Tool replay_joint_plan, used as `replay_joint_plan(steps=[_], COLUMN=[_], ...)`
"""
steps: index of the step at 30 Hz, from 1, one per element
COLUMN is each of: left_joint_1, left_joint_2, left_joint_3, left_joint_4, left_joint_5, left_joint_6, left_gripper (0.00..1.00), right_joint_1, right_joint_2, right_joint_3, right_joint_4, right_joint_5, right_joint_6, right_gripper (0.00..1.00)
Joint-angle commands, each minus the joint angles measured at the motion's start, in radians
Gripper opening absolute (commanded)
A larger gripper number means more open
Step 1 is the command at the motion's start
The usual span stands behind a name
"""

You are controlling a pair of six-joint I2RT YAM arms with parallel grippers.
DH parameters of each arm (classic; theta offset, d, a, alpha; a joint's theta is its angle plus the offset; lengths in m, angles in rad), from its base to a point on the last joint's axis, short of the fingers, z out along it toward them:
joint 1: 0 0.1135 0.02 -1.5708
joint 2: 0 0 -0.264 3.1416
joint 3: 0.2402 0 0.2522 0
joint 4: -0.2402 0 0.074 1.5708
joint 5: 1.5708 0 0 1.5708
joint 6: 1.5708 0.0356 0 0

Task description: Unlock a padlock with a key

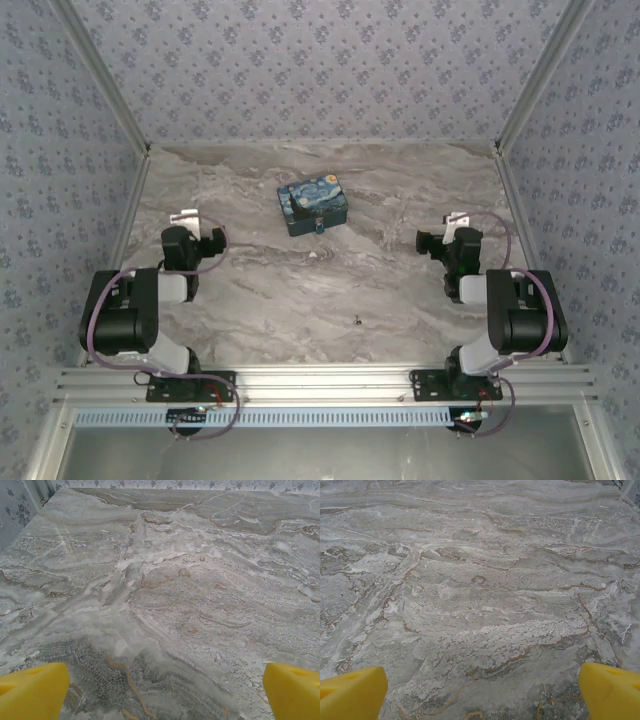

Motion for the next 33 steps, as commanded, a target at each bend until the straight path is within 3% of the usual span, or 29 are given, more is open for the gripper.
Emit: replay_joint_plan(steps=[1,17,23,28,33], left_joint_1=[-0.004,-0.002,-0.004,-0.006,-0.006], left_joint_2=[0.001,0.001,-0.107,-0.356,-0.573], left_joint_3=[0.016,0.017,-0.036,-0.018,0.099], left_joint_4=[0.0,0.0,0.009,-0.217,-0.579], left_joint_5=[-0.011,-0.009,-0.102,-0.127,-0.079], left_joint_6=[0.004,0.002,-0.032,-0.072,-0.284], left_gripper=[0.99,0.99,0.99,0.99,1.0], right_joint_1=[0.001,-0.002,-0.018,-0.027,-0.017], right_joint_2=[0.001,0.001,-0.021,-0.146,-0.34], right_joint_3=[0.023,0.024,0.035,0.072,0.121], right_joint_4=[0.01,0.007,-0.031,-0.192,-0.463], right_joint_5=[0.017,0.011,0.005,0.014,-0.048], right_joint_6=[-0.015,-0.014,0.006,0.02,0.109], right_gripper=[1.0,1.0,1.0,1.0,1.0])
